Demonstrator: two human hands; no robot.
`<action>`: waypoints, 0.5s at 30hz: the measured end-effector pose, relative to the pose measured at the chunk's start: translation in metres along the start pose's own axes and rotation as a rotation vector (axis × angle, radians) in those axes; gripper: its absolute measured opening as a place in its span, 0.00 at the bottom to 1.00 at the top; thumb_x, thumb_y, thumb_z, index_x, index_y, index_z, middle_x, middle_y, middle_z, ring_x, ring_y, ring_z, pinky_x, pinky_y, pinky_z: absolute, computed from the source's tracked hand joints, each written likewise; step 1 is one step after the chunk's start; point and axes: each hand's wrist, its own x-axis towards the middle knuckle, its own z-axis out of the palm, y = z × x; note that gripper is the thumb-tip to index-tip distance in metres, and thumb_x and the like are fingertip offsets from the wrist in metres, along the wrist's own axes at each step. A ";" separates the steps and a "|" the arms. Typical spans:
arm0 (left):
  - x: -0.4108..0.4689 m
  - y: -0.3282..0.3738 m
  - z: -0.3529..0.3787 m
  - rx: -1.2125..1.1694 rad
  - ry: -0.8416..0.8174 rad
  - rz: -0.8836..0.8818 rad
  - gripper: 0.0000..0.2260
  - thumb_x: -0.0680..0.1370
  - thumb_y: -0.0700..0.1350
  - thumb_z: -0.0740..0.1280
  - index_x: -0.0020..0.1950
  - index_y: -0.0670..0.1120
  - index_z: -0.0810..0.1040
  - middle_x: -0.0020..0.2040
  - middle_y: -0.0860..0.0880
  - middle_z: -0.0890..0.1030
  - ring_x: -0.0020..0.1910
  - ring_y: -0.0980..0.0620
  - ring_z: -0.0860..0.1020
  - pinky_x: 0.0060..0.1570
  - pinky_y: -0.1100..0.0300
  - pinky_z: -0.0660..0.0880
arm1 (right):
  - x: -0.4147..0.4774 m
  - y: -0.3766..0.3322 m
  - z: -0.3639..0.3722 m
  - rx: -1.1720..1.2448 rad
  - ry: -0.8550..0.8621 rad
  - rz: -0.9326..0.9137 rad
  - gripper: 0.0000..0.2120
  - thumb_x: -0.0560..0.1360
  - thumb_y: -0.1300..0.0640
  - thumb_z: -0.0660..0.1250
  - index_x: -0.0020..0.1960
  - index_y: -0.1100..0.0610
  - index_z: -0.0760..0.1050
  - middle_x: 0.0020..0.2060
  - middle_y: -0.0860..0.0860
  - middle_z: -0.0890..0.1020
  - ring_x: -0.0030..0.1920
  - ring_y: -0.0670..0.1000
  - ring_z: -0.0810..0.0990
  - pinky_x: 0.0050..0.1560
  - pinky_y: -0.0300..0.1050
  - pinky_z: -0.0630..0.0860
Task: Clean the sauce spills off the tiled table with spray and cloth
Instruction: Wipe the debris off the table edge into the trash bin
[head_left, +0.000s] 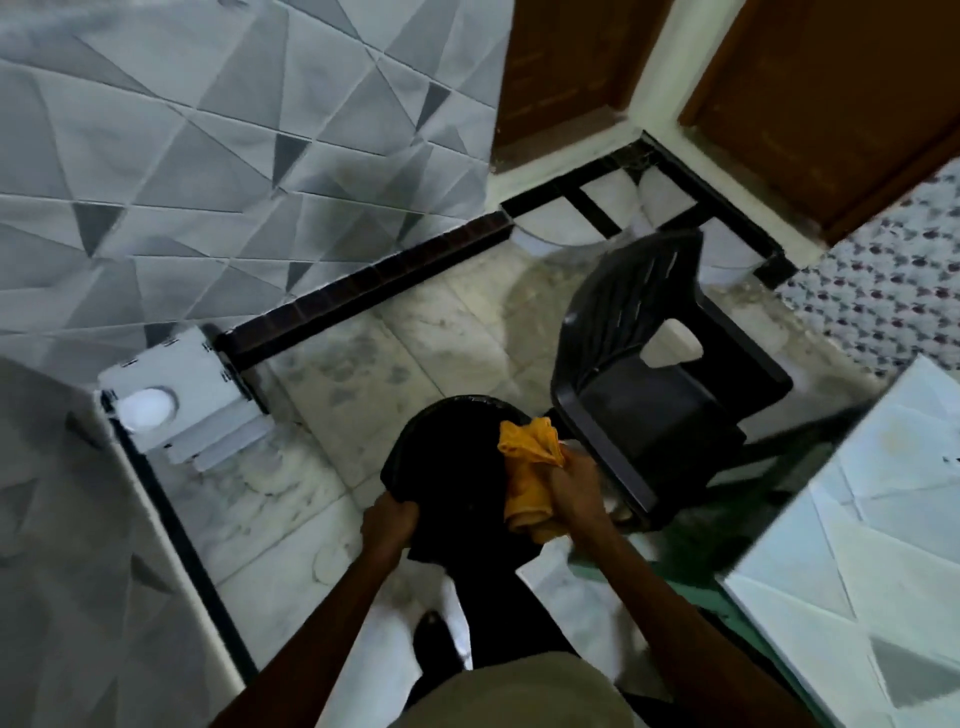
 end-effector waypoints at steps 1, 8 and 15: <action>0.012 0.007 -0.012 -0.020 0.008 -0.006 0.09 0.79 0.43 0.61 0.55 0.42 0.76 0.51 0.43 0.79 0.48 0.44 0.78 0.48 0.56 0.73 | 0.013 -0.017 0.012 0.030 -0.025 0.026 0.18 0.78 0.42 0.67 0.36 0.53 0.78 0.33 0.53 0.81 0.38 0.54 0.80 0.47 0.57 0.78; 0.109 0.070 -0.109 -0.229 0.146 -0.074 0.16 0.72 0.55 0.61 0.50 0.45 0.77 0.46 0.45 0.80 0.46 0.45 0.79 0.42 0.57 0.71 | 0.143 -0.134 0.118 0.126 -0.282 0.114 0.09 0.80 0.54 0.67 0.57 0.56 0.82 0.52 0.57 0.85 0.52 0.58 0.83 0.53 0.52 0.80; 0.227 0.131 -0.205 -0.306 0.220 -0.146 0.22 0.66 0.56 0.56 0.50 0.44 0.77 0.44 0.45 0.80 0.44 0.45 0.78 0.45 0.54 0.73 | 0.251 -0.231 0.229 0.073 -0.469 0.168 0.09 0.82 0.54 0.63 0.59 0.51 0.79 0.57 0.58 0.83 0.55 0.59 0.83 0.53 0.54 0.82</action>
